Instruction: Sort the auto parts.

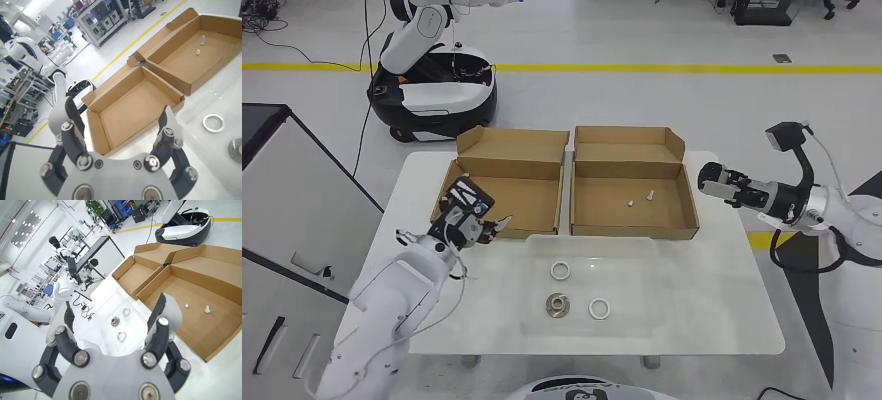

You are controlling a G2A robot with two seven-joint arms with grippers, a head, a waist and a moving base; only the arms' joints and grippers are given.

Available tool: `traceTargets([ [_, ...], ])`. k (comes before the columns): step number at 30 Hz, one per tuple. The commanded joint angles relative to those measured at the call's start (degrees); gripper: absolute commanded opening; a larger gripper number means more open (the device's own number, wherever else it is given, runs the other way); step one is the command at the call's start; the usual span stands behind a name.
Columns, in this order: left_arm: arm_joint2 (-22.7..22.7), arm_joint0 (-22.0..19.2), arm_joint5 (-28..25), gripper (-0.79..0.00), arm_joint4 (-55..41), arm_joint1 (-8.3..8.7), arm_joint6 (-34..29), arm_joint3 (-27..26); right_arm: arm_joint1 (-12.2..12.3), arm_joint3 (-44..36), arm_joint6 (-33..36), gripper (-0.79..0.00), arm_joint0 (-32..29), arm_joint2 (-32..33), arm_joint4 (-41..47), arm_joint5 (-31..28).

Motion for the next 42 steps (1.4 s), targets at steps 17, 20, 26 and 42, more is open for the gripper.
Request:
traceTargets([
  [17, 12.36, -10.65, -19.77, 0.0, -8.73, 0.56, -25.85, -6.67, 0.0, 0.0, 0.0, 0.0, 0.0, 0.0, 0.01, 0.0],
  [20, 15.17, -11.75, -20.01, 0.0, -10.19, 0.59, -29.03, -6.99, 0.0, 0.0, 0.0, 0.0, 0.0, 0.0, 0.01, 0.0],
  [26, 20.1, -15.36, -15.87, 0.0, -14.01, 0.97, -33.17, -6.12, 0.0, 0.0, 0.0, 0.0, 0.0, 0.0, 0.01, 0.0],
  [42, 20.83, -16.82, -14.33, 0.0, -15.96, 1.05, -34.71, -6.08, 0.0, 0.0, 0.0, 0.0, 0.0, 0.0, 0.01, 0.0],
])
